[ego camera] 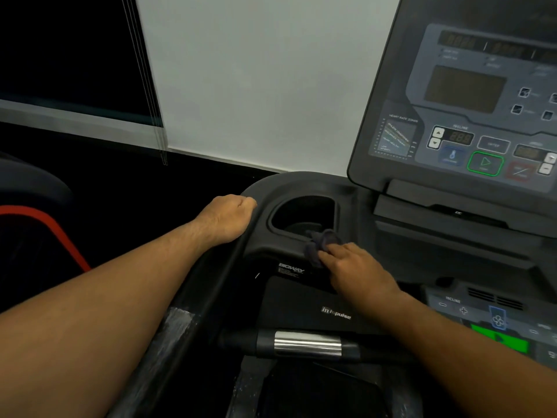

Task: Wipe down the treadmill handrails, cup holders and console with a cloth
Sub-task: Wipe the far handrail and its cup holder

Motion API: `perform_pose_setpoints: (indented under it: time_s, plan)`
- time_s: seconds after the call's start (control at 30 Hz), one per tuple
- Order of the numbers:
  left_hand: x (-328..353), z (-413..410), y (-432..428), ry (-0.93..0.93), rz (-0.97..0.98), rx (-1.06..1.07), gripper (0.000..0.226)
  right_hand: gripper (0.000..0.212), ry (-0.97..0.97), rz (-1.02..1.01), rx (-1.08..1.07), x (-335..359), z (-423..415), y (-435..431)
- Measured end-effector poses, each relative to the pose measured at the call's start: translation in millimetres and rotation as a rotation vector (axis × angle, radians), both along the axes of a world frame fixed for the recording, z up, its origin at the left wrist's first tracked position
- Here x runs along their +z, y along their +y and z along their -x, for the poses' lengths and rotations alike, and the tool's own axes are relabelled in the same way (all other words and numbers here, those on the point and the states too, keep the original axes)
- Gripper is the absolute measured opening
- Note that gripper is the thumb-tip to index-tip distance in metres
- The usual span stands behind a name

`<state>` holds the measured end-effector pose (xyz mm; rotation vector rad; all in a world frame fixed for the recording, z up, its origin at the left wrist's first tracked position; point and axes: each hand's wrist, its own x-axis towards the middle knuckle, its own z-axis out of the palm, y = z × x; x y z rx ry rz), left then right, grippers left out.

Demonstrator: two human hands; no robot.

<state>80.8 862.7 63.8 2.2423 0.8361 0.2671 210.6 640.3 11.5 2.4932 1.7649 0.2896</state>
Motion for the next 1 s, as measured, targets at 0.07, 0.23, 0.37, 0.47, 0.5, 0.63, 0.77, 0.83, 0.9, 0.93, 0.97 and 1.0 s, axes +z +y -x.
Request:
perform_pose_setpoints:
  time_s: [0.07,0.23,0.37,0.47,0.5,0.63,0.77,0.83,0.9,0.93,0.97,1.0]
  plan:
    - [-1.2,-2.6,-3.2,-0.011,-0.002,-0.01,0.042,0.036,-0.011,0.033,-0.031,2.0,-8.7,-17.3]
    - [-0.5,1.7,-8.0,-0.02,-0.025,-0.001,0.04,0.027,-0.032,-0.065,0.049,-5.2,-10.2,3.1]
    - [5.1,15.5,-4.7,-0.006,-0.048,0.064,0.043,0.023,0.121,-0.126,0.231,-8.2,-4.3,54.3]
    - [7.3,26.2,-1.4,-0.011,-0.039,0.164,0.042,0.027,0.294,-0.213,0.227,-7.5,9.6,91.7]
    - [5.5,30.8,-0.7,-0.006,-0.024,0.194,0.042,0.029,0.372,-0.265,0.169,-8.3,13.6,98.6]
    - [-3.7,56.8,1.7,0.03,-0.004,0.29,0.038,0.029,0.474,-0.413,0.042,-10.8,19.3,118.6]
    - [-14.2,66.7,-3.7,0.104,-0.092,0.296,0.028,0.04,0.522,-0.295,0.113,-17.5,40.3,133.6]
    - [-16.6,65.1,-5.3,0.095,-0.132,0.339,0.032,0.041,0.623,-0.253,0.161,-14.8,55.4,137.6]
    - [-15.2,63.2,-4.3,0.047,-0.146,0.405,0.041,0.039,0.725,-0.253,0.216,-12.1,67.1,134.4]
    - [-13.4,62.2,-3.2,0.018,-0.142,0.435,0.045,0.038,0.771,-0.249,0.256,-11.7,71.3,130.8]
    - [-11.9,61.0,-1.6,-0.013,-0.137,0.46,0.047,0.037,0.798,-0.241,0.306,-11.8,75.2,127.6]
    - [-10.9,59.9,-0.1,-0.043,-0.126,0.483,0.048,0.035,0.812,-0.242,0.337,-11.8,78.6,124.5]
